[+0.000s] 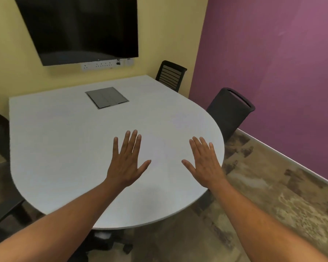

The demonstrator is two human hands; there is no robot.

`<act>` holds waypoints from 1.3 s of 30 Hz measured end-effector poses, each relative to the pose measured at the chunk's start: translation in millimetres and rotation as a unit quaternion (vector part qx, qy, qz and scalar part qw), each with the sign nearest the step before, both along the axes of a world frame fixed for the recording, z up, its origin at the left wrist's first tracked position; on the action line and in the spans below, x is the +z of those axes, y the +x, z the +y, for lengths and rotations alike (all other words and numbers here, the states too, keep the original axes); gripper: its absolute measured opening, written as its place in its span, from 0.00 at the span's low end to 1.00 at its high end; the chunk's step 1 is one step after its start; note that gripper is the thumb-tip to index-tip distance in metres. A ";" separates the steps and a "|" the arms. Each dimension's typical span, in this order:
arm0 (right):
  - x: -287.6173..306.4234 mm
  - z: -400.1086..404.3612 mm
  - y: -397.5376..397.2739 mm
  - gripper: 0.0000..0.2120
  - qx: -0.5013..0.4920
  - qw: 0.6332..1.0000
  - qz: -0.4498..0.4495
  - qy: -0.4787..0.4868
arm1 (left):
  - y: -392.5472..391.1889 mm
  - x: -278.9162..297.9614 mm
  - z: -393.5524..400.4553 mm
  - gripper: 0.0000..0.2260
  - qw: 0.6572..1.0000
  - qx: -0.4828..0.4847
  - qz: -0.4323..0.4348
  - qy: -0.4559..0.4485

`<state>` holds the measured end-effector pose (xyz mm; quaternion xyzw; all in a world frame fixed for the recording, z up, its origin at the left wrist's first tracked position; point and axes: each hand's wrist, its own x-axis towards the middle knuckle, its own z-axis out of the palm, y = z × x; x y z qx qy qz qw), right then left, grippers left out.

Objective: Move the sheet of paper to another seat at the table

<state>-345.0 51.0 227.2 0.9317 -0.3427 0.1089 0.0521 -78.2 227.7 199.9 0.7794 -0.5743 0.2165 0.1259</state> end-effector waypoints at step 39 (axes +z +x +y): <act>-148.7 -324.0 224.8 0.38 0.311 0.938 0.035 0.151 | 63.9 -130.8 -234.3 0.43 0.959 0.223 0.156 0.076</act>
